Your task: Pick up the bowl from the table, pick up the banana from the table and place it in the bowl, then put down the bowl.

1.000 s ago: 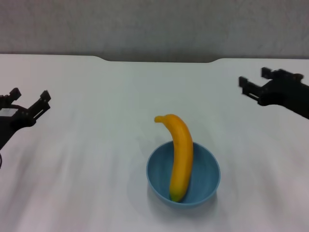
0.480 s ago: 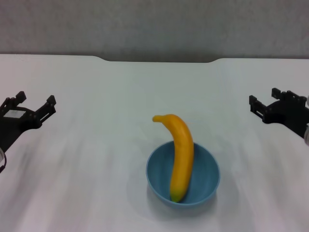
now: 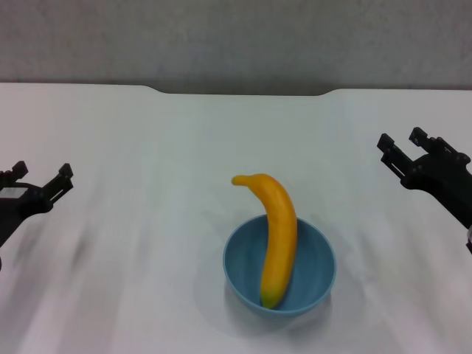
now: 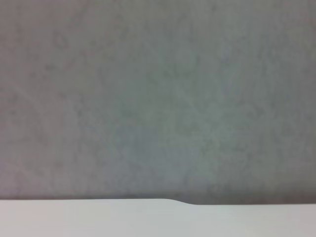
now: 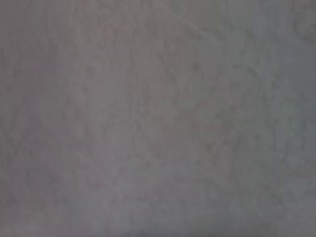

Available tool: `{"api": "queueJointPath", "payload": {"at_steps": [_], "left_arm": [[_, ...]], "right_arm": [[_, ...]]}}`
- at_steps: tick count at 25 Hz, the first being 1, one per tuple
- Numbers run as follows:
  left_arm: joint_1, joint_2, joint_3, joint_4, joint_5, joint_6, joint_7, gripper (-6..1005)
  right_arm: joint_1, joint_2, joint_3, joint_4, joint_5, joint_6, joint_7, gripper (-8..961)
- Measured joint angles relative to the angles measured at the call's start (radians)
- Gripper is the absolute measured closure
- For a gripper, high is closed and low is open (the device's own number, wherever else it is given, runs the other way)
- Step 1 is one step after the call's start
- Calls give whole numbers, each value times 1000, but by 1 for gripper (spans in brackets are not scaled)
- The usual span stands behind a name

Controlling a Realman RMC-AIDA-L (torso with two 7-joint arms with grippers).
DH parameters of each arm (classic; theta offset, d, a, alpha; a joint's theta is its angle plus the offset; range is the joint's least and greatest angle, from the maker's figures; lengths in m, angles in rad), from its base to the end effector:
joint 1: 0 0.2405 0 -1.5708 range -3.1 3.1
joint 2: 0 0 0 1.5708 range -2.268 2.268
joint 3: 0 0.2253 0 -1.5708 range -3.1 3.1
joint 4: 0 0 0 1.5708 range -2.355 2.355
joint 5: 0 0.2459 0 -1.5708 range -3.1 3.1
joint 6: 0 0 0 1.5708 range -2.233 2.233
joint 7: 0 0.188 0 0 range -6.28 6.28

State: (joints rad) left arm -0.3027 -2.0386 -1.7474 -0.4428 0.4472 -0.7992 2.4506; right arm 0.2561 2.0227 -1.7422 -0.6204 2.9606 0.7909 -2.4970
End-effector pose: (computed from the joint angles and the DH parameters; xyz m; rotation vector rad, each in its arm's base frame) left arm -0.3510 0.4001 0.0001 -1.7481 -0.7908 -0.6369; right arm 0.2832 0.4028 -0.0303 -1.8664 0.7102 0.7920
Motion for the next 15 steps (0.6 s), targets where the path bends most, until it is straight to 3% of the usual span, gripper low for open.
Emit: {"api": "queueJointPath", "payload": {"at_steps": [5,10,15], "left_arm": [[-11,-3,7,26,-51,-4,-14,108],[-32,-3,11,41,-56,-10,-7,108],[-44,-6,11,41,-56,-11,-9,108]], "right_arm": [[18,0,-11,52,-33,38,19,302],[82,1,-18,162,-55,93,26,302],[104,5,-18,170,-68,85,40,302]]}}
